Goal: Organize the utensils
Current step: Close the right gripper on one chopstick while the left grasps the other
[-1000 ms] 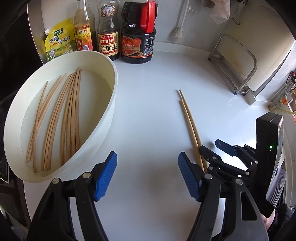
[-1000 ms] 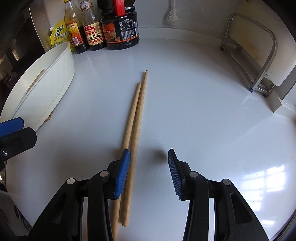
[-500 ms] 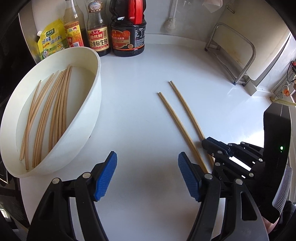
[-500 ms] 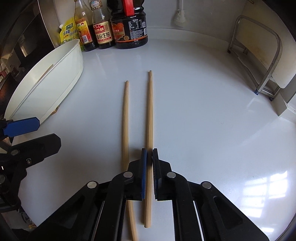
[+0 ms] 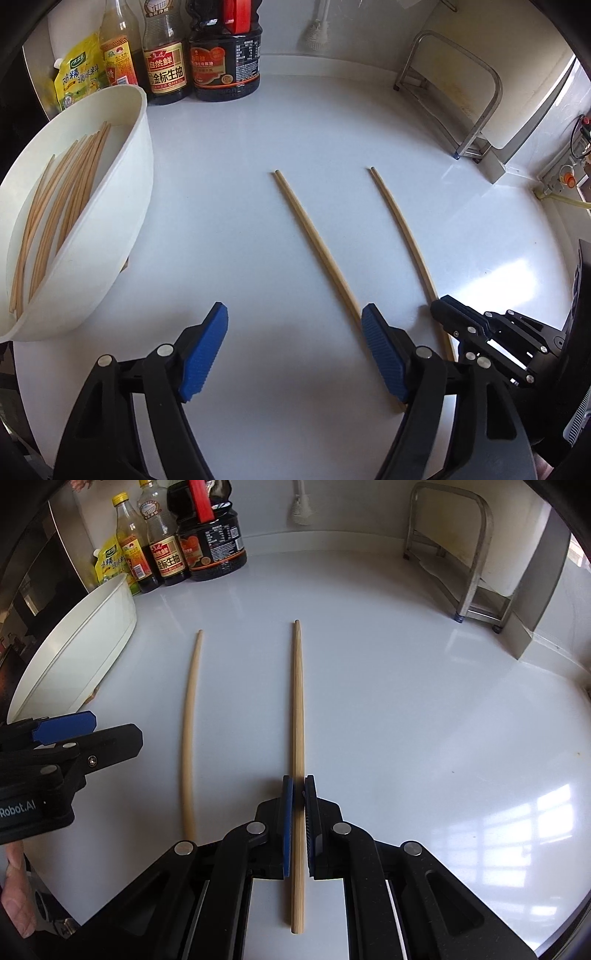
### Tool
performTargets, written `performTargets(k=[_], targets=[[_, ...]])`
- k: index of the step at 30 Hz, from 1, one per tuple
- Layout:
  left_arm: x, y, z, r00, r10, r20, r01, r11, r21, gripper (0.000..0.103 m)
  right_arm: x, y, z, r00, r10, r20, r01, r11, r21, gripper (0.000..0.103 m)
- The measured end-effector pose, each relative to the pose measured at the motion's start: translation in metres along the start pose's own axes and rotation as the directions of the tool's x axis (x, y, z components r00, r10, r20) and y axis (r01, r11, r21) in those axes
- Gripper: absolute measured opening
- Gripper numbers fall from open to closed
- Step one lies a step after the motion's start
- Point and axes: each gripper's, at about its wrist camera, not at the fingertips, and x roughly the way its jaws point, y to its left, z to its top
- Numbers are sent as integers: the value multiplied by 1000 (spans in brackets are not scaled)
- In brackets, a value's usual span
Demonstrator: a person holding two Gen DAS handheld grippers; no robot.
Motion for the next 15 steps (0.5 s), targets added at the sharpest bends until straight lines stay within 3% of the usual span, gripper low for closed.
performTargets(k=[9,11,13,15], targets=[[23,-10,-6,999,23,-45,-25,999,-41,74,-4,-25,-6,1000,-4,0,4,1000,-10,7],[24,-9,-5,998,38,-41,-41,998,-57,74,-7,-27,-7,1000,11,9,-10,1000,-9,14],[24,-9,-3,998,46,-35,-49,997,-68,74,-10,-29,-7,1000,13,26,-13,1000,-8,39],[25,-11,-1,998,59,-29,-61,996,-71,74,-10,-29,-5,999,7,41,-7,1000,-15,39]])
